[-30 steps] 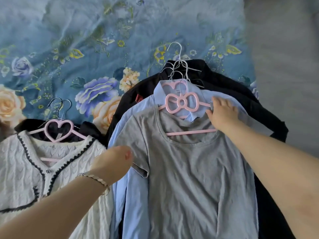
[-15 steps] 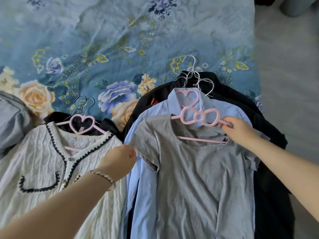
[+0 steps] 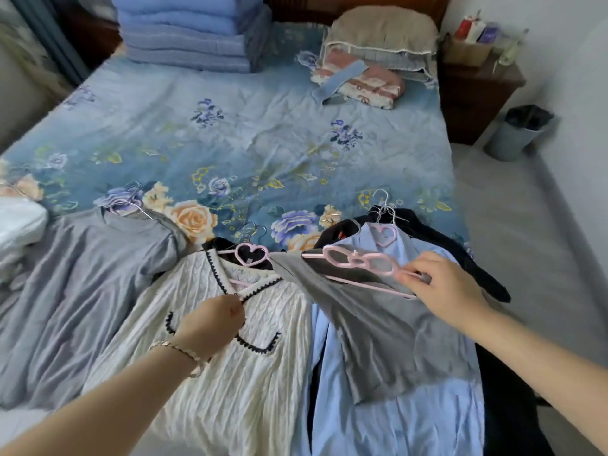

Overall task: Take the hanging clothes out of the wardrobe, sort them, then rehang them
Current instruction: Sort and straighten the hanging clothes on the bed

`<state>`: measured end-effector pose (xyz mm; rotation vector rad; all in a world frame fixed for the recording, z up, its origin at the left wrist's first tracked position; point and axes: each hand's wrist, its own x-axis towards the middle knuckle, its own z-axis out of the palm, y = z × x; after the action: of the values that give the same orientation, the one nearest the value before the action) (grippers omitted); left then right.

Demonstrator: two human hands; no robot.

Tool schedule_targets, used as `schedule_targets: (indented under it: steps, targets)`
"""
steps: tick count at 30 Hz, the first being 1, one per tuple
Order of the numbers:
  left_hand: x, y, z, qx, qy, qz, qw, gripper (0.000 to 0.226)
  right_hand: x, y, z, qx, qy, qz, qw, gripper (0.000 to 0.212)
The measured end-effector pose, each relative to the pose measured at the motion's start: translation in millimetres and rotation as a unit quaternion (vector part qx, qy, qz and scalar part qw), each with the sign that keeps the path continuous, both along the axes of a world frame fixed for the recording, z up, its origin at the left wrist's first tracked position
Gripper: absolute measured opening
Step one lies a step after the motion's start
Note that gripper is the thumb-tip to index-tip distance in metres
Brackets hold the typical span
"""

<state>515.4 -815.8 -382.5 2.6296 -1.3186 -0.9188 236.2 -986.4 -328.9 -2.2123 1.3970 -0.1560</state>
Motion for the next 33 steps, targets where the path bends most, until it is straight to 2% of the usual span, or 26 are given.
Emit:
schedule_targets:
  steps: [5, 8, 13, 17, 22, 25, 27, 29, 33]
  targets:
    - [62, 124, 61, -0.015, -0.044, 0.048, 0.998, 0.025, 84, 108, 65, -0.064, -0.115, 0.052, 0.990, 0.013]
    - [104, 189, 88, -0.011, -0.081, 0.088, 0.993, 0.028, 145, 156, 95, -0.097, -0.149, 0.098, 0.979, 0.017]
    - [165, 267, 125, -0.036, -0.092, 0.160, 0.982, 0.025, 243, 217, 131, -0.085, -0.179, 0.148, 0.969, 0.018]
    - [198, 312, 128, -0.056, -0.090, 0.204, 0.973, 0.028, 312, 265, 138, -0.050, -0.201, 0.208, 0.956, 0.016]
    - [233, 338, 119, -0.073, -0.076, 0.263, 0.959, 0.024, 391, 289, 127, 0.058, -0.229, 0.243, 0.941, 0.025]
    - [258, 339, 107, -0.059, -0.072, 0.281, 0.955, 0.023, 433, 284, 120, 0.134, -0.233, 0.259, 0.928, 0.018]
    - [277, 333, 98, -0.040, -0.077, 0.292, 0.952, 0.023, 464, 271, 112, 0.176, -0.227, 0.268, 0.919, 0.016]
    - [300, 320, 87, -0.027, -0.080, 0.301, 0.950, 0.025, 498, 249, 95, 0.208, -0.228, 0.263, 0.914, 0.023]
    - [352, 277, 61, -0.018, -0.058, 0.304, 0.951, 0.022, 565, 196, 36, 0.243, -0.224, 0.226, 0.916, 0.010]
